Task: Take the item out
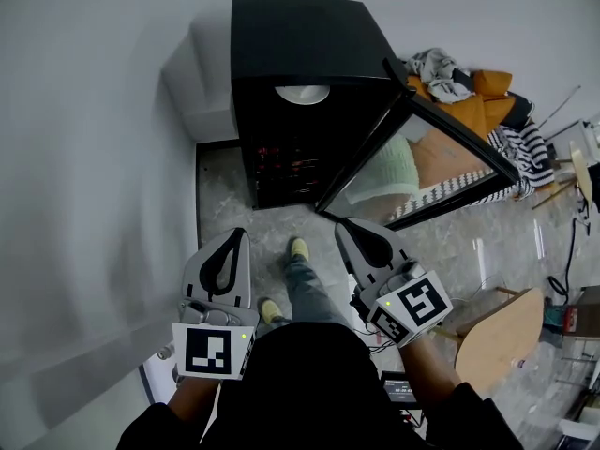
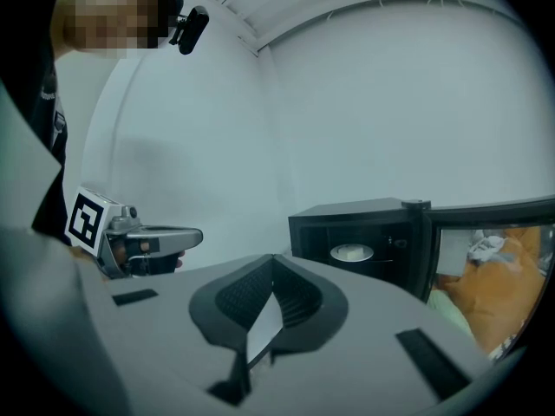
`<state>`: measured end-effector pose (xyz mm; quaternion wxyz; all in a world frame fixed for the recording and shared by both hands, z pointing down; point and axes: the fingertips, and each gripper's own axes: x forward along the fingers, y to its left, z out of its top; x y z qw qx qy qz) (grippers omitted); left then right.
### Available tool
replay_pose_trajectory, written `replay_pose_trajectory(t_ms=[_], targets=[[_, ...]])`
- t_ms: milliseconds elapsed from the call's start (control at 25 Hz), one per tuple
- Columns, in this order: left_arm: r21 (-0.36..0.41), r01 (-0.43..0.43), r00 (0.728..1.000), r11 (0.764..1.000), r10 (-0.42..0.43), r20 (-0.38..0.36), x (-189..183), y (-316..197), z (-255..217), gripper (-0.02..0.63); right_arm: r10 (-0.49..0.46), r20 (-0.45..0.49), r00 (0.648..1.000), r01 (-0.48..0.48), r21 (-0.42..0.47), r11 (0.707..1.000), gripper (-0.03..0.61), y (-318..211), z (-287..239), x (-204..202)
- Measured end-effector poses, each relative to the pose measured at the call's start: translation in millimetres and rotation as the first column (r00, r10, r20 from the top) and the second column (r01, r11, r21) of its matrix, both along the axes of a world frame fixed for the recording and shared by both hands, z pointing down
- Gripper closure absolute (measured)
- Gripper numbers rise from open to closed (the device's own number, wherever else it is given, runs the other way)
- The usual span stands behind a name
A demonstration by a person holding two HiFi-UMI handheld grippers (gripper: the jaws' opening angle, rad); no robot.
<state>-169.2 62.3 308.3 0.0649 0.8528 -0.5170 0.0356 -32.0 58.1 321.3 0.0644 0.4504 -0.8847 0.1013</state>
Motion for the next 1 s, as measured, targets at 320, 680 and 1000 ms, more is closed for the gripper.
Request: replay_pose_trajectory(t_ms=[320, 680, 1000], targets=[[-0.012, -0.011, 1.0, 1.0, 0.011, 0.014, 13, -40, 2, 0.606, 0.011, 0.02, 1.0, -0.011, -0.018, 1.0, 0.572, -40, 9, 12], [0.009, -0.022, 0.998, 1.0, 0.022, 0.063, 24, -103, 3, 0.606, 0.011, 0.042, 0.999, -0.008, -0.058, 0.998, 0.572, -100, 18, 26], [-0.014, -0.009, 0.997, 1.0, 0.01, 0.078, 44, -141, 10, 0.606, 0.007, 0.068, 0.998, -0.001, -0.087, 0.996, 0.572, -138, 24, 43]])
